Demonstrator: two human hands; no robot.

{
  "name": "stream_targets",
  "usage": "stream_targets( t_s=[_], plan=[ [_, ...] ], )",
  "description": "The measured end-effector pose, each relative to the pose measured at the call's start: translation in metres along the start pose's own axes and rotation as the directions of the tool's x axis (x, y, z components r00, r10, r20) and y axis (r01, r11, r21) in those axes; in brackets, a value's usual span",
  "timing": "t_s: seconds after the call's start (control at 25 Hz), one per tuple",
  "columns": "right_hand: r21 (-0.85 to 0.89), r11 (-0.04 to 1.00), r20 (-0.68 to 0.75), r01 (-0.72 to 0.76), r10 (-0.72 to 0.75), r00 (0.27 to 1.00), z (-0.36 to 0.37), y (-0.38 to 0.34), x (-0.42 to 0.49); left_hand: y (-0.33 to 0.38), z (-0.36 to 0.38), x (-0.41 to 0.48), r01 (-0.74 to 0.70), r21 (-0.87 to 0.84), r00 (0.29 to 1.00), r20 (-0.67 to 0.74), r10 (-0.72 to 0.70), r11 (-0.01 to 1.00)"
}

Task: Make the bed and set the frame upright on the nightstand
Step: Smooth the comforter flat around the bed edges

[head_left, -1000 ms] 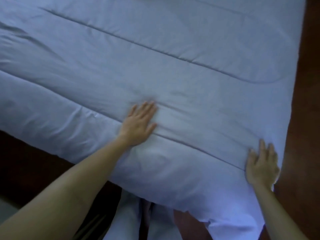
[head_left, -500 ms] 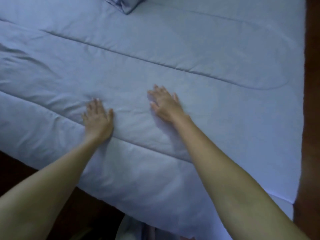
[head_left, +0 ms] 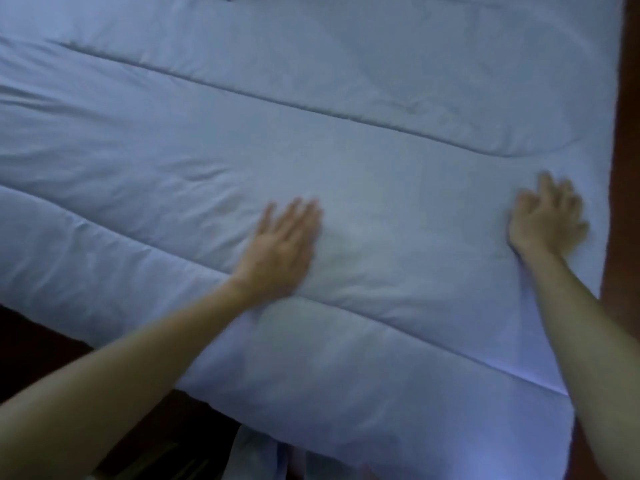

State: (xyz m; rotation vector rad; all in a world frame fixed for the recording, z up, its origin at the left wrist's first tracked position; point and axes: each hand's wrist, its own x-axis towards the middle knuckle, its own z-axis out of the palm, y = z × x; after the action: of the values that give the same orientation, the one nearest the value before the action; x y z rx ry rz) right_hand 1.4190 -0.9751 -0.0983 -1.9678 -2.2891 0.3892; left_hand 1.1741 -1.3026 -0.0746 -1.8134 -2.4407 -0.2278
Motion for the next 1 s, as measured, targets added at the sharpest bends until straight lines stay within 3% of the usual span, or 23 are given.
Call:
stream_targets(
  t_s=[0.12, 0.2, 0.28, 0.36, 0.44, 0.52, 0.6, 0.72, 0.76, 0.84, 0.92, 1.0],
  plan=[
    [0.120, 0.979, 0.030, -0.164, 0.161, 0.986, -0.016, 0.052, -0.032, 0.097, -0.001, -0.016, -0.394, -0.176, 0.901, 0.120, 0.417, 0.902],
    [0.134, 0.973, 0.000, -0.186, 0.187, 0.982, -0.015, 0.048, -0.062, 0.094, 0.006, -0.037, -0.416, -0.142, 0.872, 0.216, 0.439, 0.898],
    [0.159, 0.985, -0.051, -0.068, 0.077, 0.996, -0.005, 0.021, -0.118, 0.051, 0.012, -0.049, -0.257, -0.081, 0.939, 0.214, 0.268, 0.963],
    [0.151, 0.962, -0.100, 0.227, -0.214, 0.972, 0.016, -0.020, -0.204, 0.008, 0.011, -0.055, -0.080, -0.028, 0.969, 0.230, 0.084, 0.996],
    [0.072, 0.823, 0.001, 0.563, -0.565, 0.825, 0.036, -0.056, -0.293, -0.023, 0.006, -0.058, 0.163, 0.002, 0.952, 0.262, -0.158, 0.987],
    [0.034, 0.710, 0.114, 0.704, -0.702, 0.703, 0.044, -0.053, -0.332, -0.040, -0.003, -0.062, 0.398, 0.049, 0.857, 0.337, -0.390, 0.916],
    [0.001, 0.775, 0.087, 0.631, -0.629, 0.772, 0.040, -0.014, -0.337, -0.042, -0.020, -0.072, 0.430, 0.128, 0.771, 0.463, -0.437, 0.894],
    [-0.028, 0.972, 0.191, 0.233, -0.223, 0.956, 0.005, 0.061, -0.339, -0.025, -0.054, -0.080, 0.204, 0.191, 0.756, 0.593, -0.278, 0.960],
    [-0.062, 0.994, 0.211, 0.089, -0.074, 0.975, -0.012, 0.081, -0.337, -0.017, -0.070, -0.079, 0.141, 0.158, 0.764, 0.610, -0.209, 0.977],
    [-0.108, 0.989, 0.349, -0.101, 0.132, 0.928, -0.043, 0.110, -0.324, 0.007, -0.101, -0.070, 0.070, 0.033, 0.775, 0.628, -0.076, 0.997],
    [-0.014, 0.986, 0.432, -0.167, 0.157, 0.888, -0.078, 0.107, -0.310, 0.041, -0.135, -0.058, 0.013, -0.096, 0.786, 0.616, 0.049, 0.995],
    [0.238, 0.960, 0.356, -0.146, 0.054, 0.933, -0.121, 0.086, -0.299, 0.078, -0.167, -0.043, -0.050, -0.245, 0.831, 0.528, 0.176, 0.968]
  ],
)
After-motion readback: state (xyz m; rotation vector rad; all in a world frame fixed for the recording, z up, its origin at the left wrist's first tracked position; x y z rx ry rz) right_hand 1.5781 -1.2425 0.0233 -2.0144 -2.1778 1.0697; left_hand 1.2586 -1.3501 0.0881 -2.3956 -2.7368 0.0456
